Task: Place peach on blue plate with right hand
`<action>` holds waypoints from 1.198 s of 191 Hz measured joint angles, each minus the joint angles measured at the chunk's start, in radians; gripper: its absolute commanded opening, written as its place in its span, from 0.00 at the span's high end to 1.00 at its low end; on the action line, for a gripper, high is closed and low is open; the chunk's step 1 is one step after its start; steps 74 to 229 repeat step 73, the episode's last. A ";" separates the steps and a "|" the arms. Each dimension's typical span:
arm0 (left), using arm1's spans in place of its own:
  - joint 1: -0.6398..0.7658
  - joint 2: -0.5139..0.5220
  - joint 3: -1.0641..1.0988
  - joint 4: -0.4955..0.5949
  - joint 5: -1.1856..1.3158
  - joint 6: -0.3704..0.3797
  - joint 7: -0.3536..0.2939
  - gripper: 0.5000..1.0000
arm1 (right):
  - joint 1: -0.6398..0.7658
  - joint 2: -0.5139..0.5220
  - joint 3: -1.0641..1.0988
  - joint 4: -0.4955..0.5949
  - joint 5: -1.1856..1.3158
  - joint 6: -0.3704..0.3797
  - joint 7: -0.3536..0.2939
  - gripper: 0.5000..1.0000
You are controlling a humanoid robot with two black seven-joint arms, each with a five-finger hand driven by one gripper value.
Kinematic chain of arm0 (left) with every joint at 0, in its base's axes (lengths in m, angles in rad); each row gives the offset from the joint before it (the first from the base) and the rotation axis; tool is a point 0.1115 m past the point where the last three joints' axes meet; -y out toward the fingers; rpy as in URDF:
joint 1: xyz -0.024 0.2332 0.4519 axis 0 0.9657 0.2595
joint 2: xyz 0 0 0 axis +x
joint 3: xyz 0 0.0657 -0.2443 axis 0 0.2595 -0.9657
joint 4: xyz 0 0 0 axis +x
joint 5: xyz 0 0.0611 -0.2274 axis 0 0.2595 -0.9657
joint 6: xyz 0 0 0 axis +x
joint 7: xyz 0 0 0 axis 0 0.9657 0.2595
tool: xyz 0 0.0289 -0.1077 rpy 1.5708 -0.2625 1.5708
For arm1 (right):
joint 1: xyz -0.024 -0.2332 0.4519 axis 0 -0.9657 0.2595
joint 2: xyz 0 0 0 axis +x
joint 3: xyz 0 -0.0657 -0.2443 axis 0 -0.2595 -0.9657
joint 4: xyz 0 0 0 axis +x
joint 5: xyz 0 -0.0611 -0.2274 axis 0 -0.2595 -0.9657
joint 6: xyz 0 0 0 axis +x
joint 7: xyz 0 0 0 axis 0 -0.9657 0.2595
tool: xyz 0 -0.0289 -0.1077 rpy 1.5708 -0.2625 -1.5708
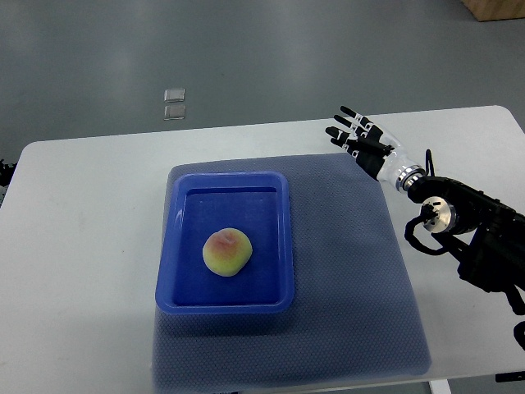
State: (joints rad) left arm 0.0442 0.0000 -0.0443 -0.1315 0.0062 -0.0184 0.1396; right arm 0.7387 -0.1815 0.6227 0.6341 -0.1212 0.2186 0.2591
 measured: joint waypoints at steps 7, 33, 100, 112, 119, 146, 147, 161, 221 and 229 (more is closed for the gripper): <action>0.000 0.000 0.000 0.000 0.000 0.000 0.000 0.00 | 0.000 0.001 0.000 0.000 0.000 0.003 0.000 0.14; 0.000 0.000 0.000 0.000 0.000 0.000 0.000 0.00 | -0.003 0.003 0.000 -0.001 0.000 0.005 0.000 0.14; 0.000 0.000 0.001 0.000 0.000 0.000 0.000 0.00 | -0.009 0.004 -0.002 -0.001 0.000 0.007 0.000 0.14; 0.000 0.000 0.001 0.000 0.000 0.000 0.000 0.00 | -0.009 0.004 -0.002 -0.001 0.000 0.007 0.000 0.14; 0.000 0.000 0.001 0.000 0.000 0.000 0.000 0.00 | -0.009 0.004 -0.002 -0.001 0.000 0.007 0.000 0.14; 0.000 0.000 0.001 0.000 0.000 0.000 0.000 0.00 | -0.009 0.004 -0.002 -0.001 0.000 0.007 0.000 0.14; 0.000 0.000 0.001 0.000 0.000 0.000 0.000 0.00 | -0.009 0.004 -0.002 -0.001 0.000 0.007 0.000 0.14; 0.000 0.000 0.001 0.000 0.000 0.000 0.000 0.00 | -0.009 0.004 -0.002 -0.001 0.000 0.007 0.000 0.14; 0.000 0.000 0.001 0.000 0.000 0.000 0.000 0.00 | -0.009 0.004 -0.002 -0.001 0.000 0.007 0.000 0.14; 0.000 0.000 0.001 0.000 0.000 0.000 0.000 0.00 | -0.009 0.004 -0.002 -0.001 0.000 0.007 0.000 0.14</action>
